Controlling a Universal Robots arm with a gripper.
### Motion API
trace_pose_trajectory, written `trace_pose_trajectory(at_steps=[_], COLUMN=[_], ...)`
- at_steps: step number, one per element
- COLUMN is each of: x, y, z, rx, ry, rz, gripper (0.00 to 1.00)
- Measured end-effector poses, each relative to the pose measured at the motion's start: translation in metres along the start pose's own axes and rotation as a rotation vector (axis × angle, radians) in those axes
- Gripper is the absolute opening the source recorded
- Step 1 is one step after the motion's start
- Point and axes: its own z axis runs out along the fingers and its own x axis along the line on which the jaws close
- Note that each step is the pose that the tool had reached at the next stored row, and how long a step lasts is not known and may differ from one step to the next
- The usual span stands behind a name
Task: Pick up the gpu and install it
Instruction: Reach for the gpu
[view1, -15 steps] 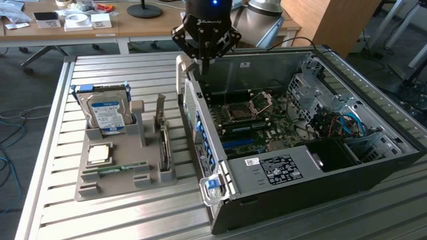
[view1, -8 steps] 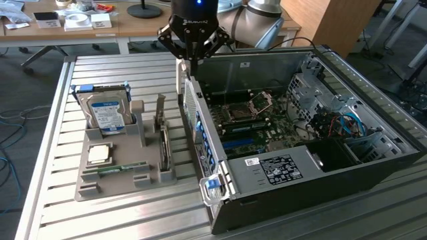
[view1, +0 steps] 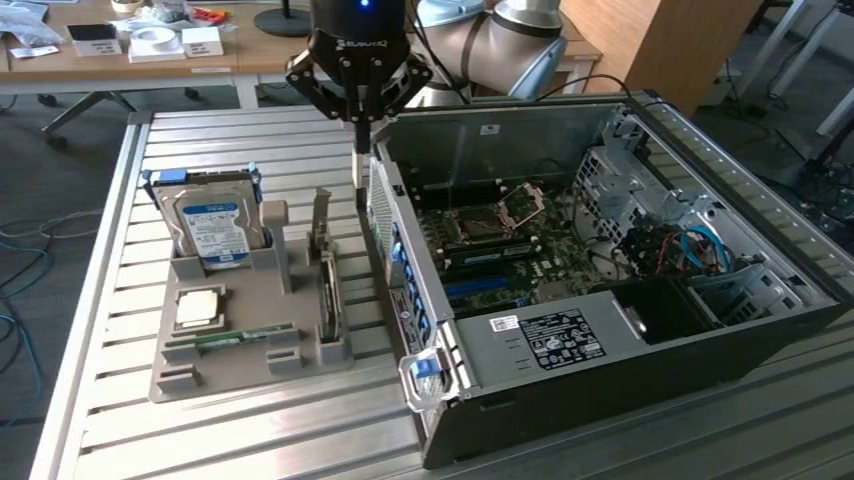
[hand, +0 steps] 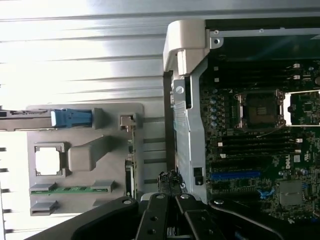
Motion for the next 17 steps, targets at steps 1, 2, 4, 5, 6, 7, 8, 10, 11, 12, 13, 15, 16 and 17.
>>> trace_pose_trajectory(at_steps=[1, 2, 4, 5, 6, 7, 8, 10, 11, 12, 13, 15, 16, 17], x=[0.003, 0.005, 0.01, 0.013, 0.015, 0.018, 0.02, 0.025, 0.027, 0.029, 0.031, 0.032, 0.032, 0.033], y=[-0.0001, -0.0003, -0.0006, -0.0007, -0.0009, -0.001, -0.0011, -0.0014, -0.0015, -0.0017, -0.0018, -0.0019, -0.0019, -0.0019], z=[0.0, -0.0001, -0.0002, -0.0003, -0.0004, -0.0004, -0.0004, -0.0004, -0.0005, -0.0005, -0.0005, -0.0006, -0.0005, -0.0006], rx=[0.0, 0.0, 0.0, -0.0001, 0.0, 0.0, 0.0, 0.0, 0.0, 0.0, -0.0001, -0.0001, -0.0001, 0.0], ry=[0.0, 0.0, 0.0, 0.0, 0.0, 0.0, 0.0, -0.0001, 0.0, -0.0001, -0.0001, -0.0001, -0.0001, 0.0], rz=[0.0, 0.0, 0.0, 0.0, 0.0, 0.0, 0.0, 0.001, 0.001, 0.001, 0.001, 0.001, 0.001, 0.001], gripper=[0.11, 0.11, 0.11, 0.11, 0.11, 0.11, 0.11, 0.11, 0.11, 0.11, 0.11, 0.11, 0.11, 0.11])
